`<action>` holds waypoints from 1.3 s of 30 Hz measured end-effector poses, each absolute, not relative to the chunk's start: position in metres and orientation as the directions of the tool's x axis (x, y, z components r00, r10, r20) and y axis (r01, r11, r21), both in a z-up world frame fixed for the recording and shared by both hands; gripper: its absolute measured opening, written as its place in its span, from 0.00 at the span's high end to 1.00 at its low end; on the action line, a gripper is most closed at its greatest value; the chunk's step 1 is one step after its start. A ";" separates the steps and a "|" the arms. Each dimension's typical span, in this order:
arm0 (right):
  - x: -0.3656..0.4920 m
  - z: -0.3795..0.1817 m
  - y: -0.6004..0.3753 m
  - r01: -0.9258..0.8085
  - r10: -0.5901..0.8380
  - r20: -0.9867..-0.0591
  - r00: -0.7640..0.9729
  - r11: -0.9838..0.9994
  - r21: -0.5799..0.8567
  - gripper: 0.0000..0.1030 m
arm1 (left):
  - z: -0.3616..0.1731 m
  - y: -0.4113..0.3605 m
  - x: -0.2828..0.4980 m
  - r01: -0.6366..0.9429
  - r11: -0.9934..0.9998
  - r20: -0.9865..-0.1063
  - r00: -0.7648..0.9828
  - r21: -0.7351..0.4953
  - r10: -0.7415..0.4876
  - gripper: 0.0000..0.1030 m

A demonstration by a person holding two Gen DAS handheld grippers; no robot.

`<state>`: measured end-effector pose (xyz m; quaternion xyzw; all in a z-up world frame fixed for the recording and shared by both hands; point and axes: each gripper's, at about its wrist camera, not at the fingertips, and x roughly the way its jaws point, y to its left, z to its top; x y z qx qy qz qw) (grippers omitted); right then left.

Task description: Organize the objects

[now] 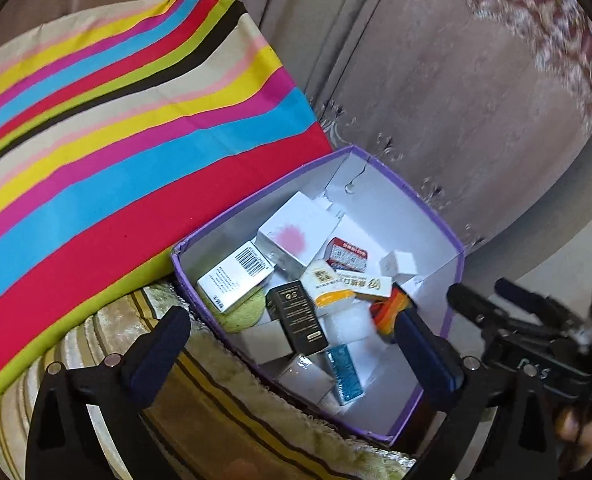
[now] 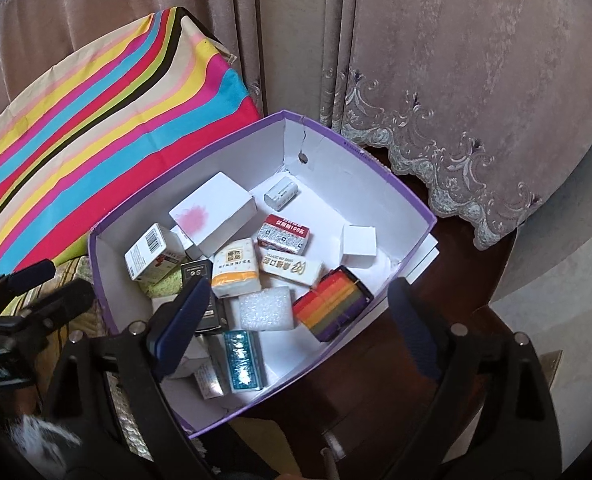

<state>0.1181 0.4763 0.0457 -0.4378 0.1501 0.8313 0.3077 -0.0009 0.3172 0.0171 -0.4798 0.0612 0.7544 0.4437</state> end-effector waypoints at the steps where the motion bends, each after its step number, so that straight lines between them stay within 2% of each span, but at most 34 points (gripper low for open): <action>1: 0.118 0.045 0.476 -0.646 0.383 -0.820 -0.426 -0.763 -0.021 0.11 | 0.016 0.317 -0.002 -0.726 -0.594 -0.775 -0.137 -0.345 0.617 0.00; 12: 0.110 0.039 0.468 -0.634 0.388 -0.821 -0.419 -0.772 -0.042 0.11 | 0.015 0.322 0.001 -0.739 -0.574 -0.768 -0.122 -0.352 0.629 0.00; 18: 0.110 0.039 0.467 -0.629 0.388 -0.821 -0.419 -0.776 -0.046 0.11 | 0.004 0.322 -0.007 -0.706 -0.608 -0.797 -0.101 -0.364 0.595 0.00; 26: 0.108 0.037 0.466 -0.624 0.383 -0.824 -0.417 -0.780 -0.047 0.11 | -0.001 0.321 -0.007 -0.701 -0.632 -0.822 -0.114 -0.331 0.558 0.00; 39: 0.108 0.032 0.467 -0.622 0.379 -0.833 -0.402 -0.781 -0.055 0.11 | 0.013 0.326 0.007 -0.762 -0.598 -0.799 -0.187 -0.249 0.571 0.00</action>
